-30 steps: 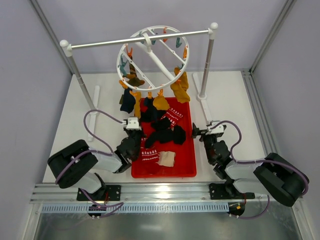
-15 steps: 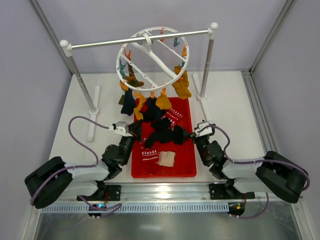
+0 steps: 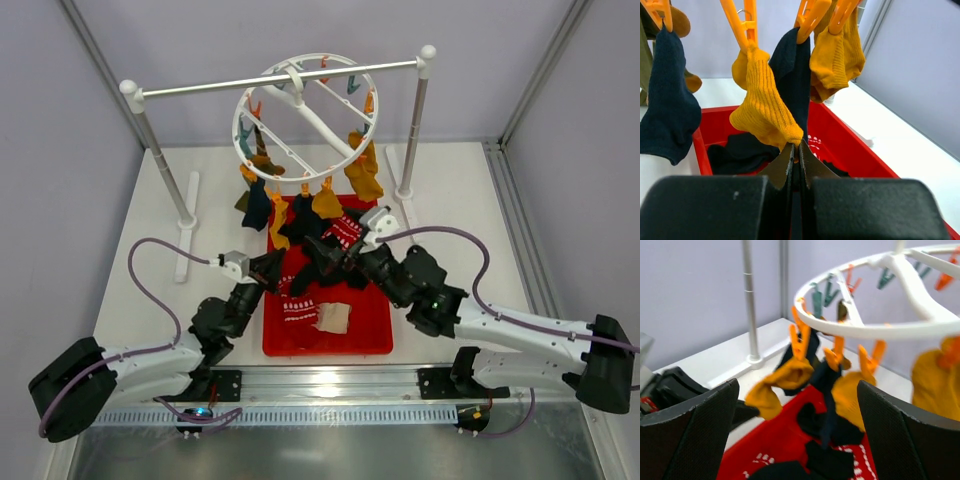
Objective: Remove the socks clipped to the hanger
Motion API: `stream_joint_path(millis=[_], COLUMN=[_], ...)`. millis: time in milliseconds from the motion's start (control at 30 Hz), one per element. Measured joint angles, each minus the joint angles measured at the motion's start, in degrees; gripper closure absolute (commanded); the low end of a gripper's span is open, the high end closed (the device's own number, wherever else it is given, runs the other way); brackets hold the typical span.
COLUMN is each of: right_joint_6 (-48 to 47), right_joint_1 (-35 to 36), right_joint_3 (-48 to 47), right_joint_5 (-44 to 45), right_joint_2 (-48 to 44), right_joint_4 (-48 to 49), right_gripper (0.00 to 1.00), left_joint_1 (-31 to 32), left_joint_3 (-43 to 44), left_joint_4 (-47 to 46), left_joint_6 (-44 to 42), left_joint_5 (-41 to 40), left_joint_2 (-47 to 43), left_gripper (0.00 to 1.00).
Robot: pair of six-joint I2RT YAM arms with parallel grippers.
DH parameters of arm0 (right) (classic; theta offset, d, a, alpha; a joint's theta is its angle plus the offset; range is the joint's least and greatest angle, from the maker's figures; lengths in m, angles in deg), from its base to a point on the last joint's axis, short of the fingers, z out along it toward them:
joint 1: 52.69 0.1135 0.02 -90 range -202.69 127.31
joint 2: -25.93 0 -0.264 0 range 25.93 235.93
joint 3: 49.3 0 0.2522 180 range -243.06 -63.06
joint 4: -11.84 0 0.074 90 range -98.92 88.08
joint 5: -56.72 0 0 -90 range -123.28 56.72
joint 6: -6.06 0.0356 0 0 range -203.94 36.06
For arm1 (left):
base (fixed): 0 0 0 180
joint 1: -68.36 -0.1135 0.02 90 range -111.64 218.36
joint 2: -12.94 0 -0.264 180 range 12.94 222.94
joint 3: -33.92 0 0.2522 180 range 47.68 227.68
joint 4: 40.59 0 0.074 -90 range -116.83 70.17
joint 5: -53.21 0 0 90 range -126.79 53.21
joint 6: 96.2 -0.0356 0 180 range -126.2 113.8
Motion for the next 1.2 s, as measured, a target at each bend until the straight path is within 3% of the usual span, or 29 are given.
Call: stream_joint_path(millis=[200,400,700,1200], right_joint_6=[1.33,2.69,4.85,3.45], right_joint_1=[1.79,2.21,2.21,2.25], right_joint_3=[-23.67,-34.32,-39.39,-43.56], right_joint_5=[-7.26,-10.80,-9.79,6.27], right_joint_2=[14.34,24.20,31.12,39.10], right_joint_4=[-15.02,-24.65,-31.69,-29.44], right_gripper=[0.01,0.01,0.01,0.02], left_joint_1=[0.00,0.00,-0.28,-0.37], left_joint_3=[-0.31,-0.85,-1.09,-1.09], left_joint_4=[8.33,16.09,20.98,21.18], left_joint_6=[0.13,0.00,0.02,0.48], left_joint_5=[2.12,2.47,2.69,4.79], left_joint_2=[-8.98,-18.56,-19.82,-16.33], left_gripper=[1.00,1.00,1.00,1.00])
